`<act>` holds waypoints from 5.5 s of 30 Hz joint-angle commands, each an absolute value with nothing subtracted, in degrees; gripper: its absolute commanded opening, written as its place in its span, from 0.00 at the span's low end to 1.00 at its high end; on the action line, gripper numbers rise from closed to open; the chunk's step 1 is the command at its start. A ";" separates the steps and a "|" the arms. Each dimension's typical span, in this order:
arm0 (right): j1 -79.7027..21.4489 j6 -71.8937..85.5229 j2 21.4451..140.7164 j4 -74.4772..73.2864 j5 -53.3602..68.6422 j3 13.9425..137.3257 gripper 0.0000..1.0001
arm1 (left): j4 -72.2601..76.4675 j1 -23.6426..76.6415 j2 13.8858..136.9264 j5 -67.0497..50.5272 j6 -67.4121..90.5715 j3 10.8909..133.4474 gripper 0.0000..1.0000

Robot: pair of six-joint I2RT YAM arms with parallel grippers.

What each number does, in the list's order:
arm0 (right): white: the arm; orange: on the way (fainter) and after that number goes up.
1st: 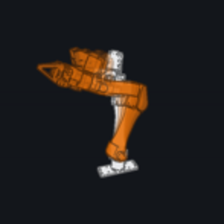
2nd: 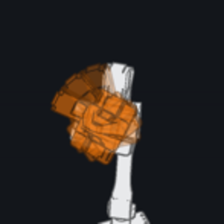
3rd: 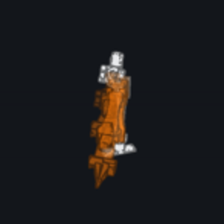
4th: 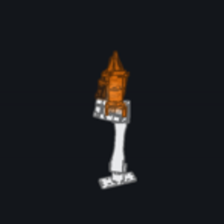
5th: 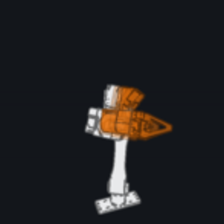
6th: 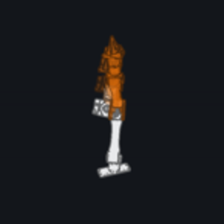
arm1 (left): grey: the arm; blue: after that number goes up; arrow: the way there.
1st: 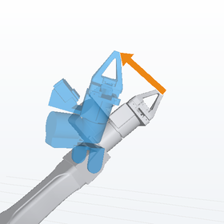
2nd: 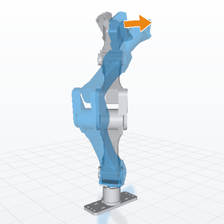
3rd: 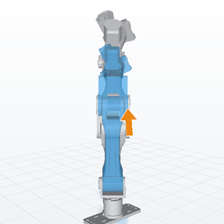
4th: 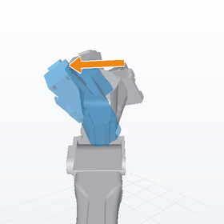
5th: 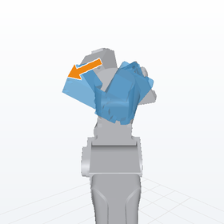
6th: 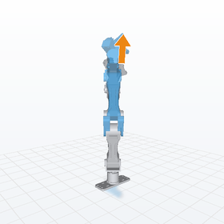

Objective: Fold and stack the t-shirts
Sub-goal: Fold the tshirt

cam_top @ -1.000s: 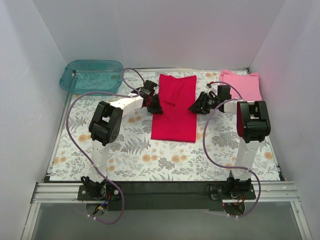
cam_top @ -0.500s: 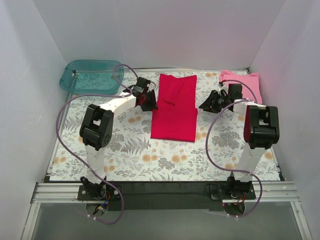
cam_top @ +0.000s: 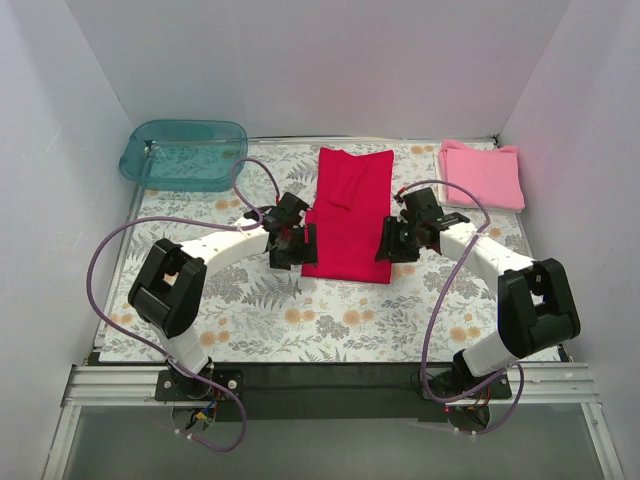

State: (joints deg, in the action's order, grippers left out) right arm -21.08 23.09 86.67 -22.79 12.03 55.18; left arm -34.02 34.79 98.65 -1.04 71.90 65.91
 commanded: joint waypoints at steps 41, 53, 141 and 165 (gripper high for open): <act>-30.67 27.33 96.15 -25.05 -9.58 45.35 0.31 | -32.61 40.78 106.08 8.08 76.73 67.67 0.63; -32.17 27.25 95.45 -25.84 -9.58 44.74 0.27 | -37.97 45.00 113.81 10.72 77.78 66.36 0.54; -22.85 6.76 119.78 -65.75 7.38 113.20 0.01 | -39.38 24.96 111.08 3.34 70.93 92.11 0.00; -19.34 9.40 122.96 -48.96 5.89 109.07 0.21 | -24.08 24.26 116.36 9.67 68.03 92.37 0.16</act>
State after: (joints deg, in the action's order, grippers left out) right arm -20.73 9.65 123.39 -49.93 7.64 108.86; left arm -26.35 25.26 116.97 5.48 69.32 90.17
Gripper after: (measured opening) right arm 0.138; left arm 0.132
